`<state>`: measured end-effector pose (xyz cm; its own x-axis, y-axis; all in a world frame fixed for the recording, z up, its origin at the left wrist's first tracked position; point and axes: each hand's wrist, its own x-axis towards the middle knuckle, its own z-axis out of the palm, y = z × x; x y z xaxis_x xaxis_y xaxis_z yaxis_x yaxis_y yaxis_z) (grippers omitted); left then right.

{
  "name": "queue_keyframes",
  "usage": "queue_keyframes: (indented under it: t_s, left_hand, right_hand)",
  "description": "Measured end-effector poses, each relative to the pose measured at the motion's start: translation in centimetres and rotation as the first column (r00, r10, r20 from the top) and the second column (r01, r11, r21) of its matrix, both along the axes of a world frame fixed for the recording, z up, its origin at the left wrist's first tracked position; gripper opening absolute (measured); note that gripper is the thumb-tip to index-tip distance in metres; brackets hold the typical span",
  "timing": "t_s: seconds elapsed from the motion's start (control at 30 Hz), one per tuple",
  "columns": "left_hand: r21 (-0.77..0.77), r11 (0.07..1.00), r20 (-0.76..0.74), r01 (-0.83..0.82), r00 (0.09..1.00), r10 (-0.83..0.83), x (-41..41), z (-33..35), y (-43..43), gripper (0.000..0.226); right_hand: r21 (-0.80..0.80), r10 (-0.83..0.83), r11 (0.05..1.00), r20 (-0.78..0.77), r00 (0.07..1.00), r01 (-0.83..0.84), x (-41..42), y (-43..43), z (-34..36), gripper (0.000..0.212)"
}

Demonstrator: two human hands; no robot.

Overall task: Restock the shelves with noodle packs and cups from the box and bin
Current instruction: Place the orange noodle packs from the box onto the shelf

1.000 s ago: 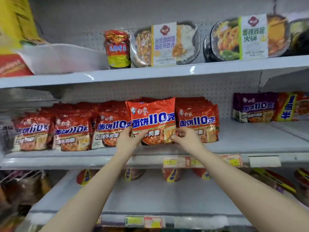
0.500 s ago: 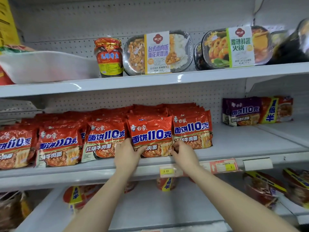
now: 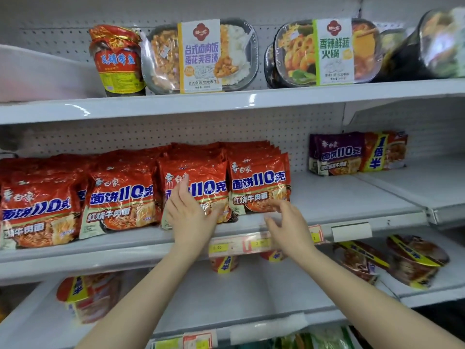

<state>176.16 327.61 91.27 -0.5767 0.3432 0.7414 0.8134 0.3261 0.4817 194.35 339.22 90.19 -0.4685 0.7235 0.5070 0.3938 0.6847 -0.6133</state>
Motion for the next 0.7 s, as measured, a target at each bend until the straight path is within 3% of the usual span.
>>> queue_keyframes:
  t_s: [0.23,0.33,0.47,0.6,0.7]
  left_hand:
    - [0.099,0.965,-0.082,0.241,0.969,-0.234,10.5,-0.3,7.3,0.062]
    - [0.107,0.885,-0.128,0.454,0.889,-0.441,16.9,-1.4,10.2,0.040]
    - [-0.052,0.763,-0.165,0.644,0.748,-0.643,25.5,-5.6,13.4,0.029]
    - [-0.233,0.587,0.110,0.776,0.620,-0.777,32.5,-12.3,16.4,0.027]
    - [-0.348,0.426,0.397,0.835,0.543,-0.740,36.2,-17.4,19.4,0.031]
  right_hand:
    - [-0.126,-0.150,0.983,-0.137,0.979,0.133,10.9,3.9,-2.2,0.038]
    - [-0.168,-0.299,0.947,-0.148,0.943,0.274,17.2,6.2,-4.3,0.034]
    - [-0.301,-0.460,0.863,-0.133,0.878,0.406,25.4,8.4,-7.6,0.032]
    - [-0.429,-0.600,0.732,-0.039,0.799,0.529,32.8,10.6,-12.8,0.029]
    - [-0.527,-0.654,0.618,0.067,0.754,0.583,37.7,11.9,-17.5,0.030]
